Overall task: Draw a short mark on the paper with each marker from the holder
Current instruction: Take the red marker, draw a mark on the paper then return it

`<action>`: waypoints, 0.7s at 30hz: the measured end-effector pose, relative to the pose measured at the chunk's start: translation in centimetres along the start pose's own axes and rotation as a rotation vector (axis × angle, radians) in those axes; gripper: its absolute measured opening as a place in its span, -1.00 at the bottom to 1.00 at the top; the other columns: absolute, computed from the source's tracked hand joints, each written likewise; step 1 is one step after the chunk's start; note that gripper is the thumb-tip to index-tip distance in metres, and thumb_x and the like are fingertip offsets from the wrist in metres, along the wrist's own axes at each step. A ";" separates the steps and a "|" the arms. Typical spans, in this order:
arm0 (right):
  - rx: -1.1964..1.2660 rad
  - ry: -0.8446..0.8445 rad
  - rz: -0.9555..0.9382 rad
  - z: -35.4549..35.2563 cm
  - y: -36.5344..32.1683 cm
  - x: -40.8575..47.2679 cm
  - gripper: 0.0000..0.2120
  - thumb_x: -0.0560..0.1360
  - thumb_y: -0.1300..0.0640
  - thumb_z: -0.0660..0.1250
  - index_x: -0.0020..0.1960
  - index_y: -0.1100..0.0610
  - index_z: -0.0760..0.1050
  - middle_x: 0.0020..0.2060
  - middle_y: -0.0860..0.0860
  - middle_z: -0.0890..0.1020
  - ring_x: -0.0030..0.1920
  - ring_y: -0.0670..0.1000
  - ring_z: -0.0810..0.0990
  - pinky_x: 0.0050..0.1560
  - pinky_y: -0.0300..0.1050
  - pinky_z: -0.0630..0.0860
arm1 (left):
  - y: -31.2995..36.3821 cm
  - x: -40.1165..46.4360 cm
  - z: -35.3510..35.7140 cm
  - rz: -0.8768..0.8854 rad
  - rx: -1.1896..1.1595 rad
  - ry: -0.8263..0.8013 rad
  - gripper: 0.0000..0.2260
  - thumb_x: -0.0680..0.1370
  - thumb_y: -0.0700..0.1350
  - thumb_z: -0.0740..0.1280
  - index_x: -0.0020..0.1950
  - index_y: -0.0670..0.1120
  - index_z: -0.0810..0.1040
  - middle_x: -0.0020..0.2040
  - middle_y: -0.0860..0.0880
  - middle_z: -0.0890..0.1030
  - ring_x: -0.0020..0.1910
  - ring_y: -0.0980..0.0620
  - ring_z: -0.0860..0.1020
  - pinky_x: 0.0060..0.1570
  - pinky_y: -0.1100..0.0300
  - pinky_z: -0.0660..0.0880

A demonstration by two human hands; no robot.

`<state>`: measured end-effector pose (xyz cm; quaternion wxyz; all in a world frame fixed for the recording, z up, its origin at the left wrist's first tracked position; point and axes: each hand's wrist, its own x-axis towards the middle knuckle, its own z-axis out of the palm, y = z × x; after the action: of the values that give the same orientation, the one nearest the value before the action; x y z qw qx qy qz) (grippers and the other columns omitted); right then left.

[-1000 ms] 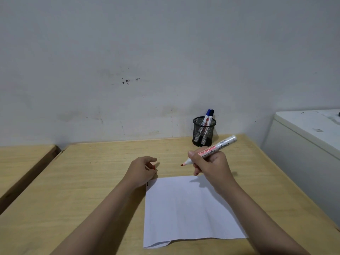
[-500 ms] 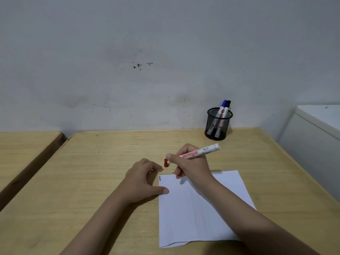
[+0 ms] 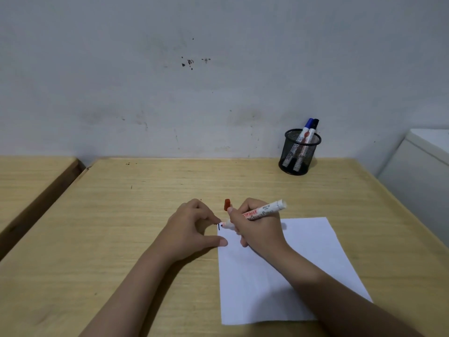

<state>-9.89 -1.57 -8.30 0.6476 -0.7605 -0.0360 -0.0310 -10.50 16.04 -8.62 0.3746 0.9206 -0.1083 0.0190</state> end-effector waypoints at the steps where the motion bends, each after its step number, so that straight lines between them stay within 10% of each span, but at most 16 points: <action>1: -0.003 -0.008 0.003 0.0 0.0 0.0 -0.70 0.41 0.15 0.44 -0.38 0.27 0.44 -0.56 -0.02 0.56 -0.64 0.00 0.48 -0.61 -0.23 0.37 | 0.0 0.0 0.0 0.000 0.006 0.000 -0.59 0.14 0.20 0.54 -0.07 0.13 0.64 -0.03 0.18 0.51 0.05 0.19 0.45 0.02 0.15 0.46; 21: -0.032 -0.031 0.029 0.3 0.2 0.5 -0.74 0.39 0.20 0.43 -0.36 0.31 0.44 -0.46 0.12 0.55 -0.61 -0.11 0.43 -0.59 -0.27 0.36 | 0.1 -0.1 -0.3 0.038 0.267 0.010 -0.39 0.11 0.47 0.23 0.01 0.19 0.64 0.04 0.20 0.50 0.04 0.15 0.38 0.07 0.02 0.41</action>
<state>-9.41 -1.26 -8.46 0.6351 -0.7716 -0.0346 -0.0102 -10.58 16.21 -8.30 0.2490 0.9600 -0.1202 0.0449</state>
